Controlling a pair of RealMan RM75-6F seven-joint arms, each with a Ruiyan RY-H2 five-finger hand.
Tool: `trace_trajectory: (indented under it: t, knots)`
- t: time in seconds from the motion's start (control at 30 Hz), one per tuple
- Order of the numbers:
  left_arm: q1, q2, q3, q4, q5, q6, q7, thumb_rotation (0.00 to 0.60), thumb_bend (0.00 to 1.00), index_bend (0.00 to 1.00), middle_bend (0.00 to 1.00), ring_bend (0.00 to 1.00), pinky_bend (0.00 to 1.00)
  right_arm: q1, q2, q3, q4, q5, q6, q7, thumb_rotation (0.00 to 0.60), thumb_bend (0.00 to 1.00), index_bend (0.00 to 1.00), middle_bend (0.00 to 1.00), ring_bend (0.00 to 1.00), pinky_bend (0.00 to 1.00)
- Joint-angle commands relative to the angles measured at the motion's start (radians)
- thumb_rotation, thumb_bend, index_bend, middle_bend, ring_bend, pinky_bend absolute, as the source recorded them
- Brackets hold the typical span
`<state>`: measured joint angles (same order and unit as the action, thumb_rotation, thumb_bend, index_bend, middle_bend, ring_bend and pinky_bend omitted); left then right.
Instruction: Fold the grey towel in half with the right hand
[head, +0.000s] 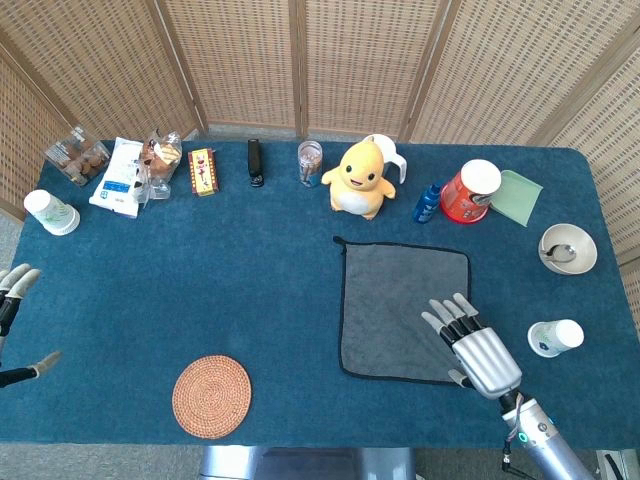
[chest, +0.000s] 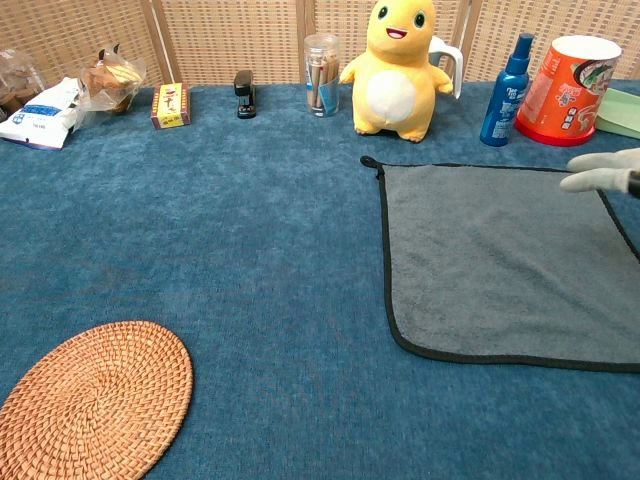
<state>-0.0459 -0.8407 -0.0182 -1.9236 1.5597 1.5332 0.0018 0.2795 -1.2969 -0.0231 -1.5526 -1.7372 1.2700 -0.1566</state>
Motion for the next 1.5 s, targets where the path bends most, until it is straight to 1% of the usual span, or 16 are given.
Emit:
trace_trajectory:
  t: [0.03, 0.17, 0.43, 0.87, 1.17, 1.5]
  knots:
    - [0.001, -0.001, -0.002, 0.001, -0.002, 0.004, 0.002, 0.6, 0.0, 0.0, 0.0, 0.0, 0.0, 0.009, -0.009, -0.001, 0.008, -0.007, -0.003, 0.006, 0.6, 0.0, 0.11, 0.0, 0.0, 0.0]
    - [0.003, -0.001, -0.004, 0.0, -0.007, 0.007, 0.0, 0.6, 0.0, 0.0, 0.0, 0.0, 0.0, 0.018, -0.019, -0.005, 0.011, -0.012, -0.003, 0.001, 0.6, 0.0, 0.12, 0.0, 0.0, 0.0]
    - [-0.002, 0.0, -0.005, -0.001, -0.013, -0.005, -0.003, 0.6, 0.0, 0.0, 0.0, 0.0, 0.0, 0.02, -0.039, -0.029, -0.01, -0.036, 0.0, -0.029, 0.6, 0.0, 0.13, 0.0, 0.0, 0.0]
    - [0.0, -0.002, -0.003, -0.002, -0.009, -0.003, -0.002, 0.6, 0.0, 0.0, 0.0, 0.0, 0.0, 0.053, -0.091, -0.057, -0.007, -0.055, -0.054, -0.079, 0.6, 0.0, 0.13, 0.0, 0.0, 0.0]
    - [0.0, 0.0, -0.004, 0.001, -0.013, -0.005, -0.009, 0.6, 0.0, 0.0, 0.0, 0.0, 0.0, 0.073, -0.137, -0.048, 0.009, -0.033, -0.087, -0.113, 0.6, 0.0, 0.13, 0.0, 0.0, 0.0]
    - [-0.001, 0.003, -0.003, -0.001, -0.016, -0.011, -0.015, 0.6, 0.0, 0.0, 0.0, 0.0, 0.0, 0.076, -0.173, -0.049, 0.058, -0.031, -0.069, -0.099, 0.6, 0.0, 0.11, 0.0, 0.0, 0.0]
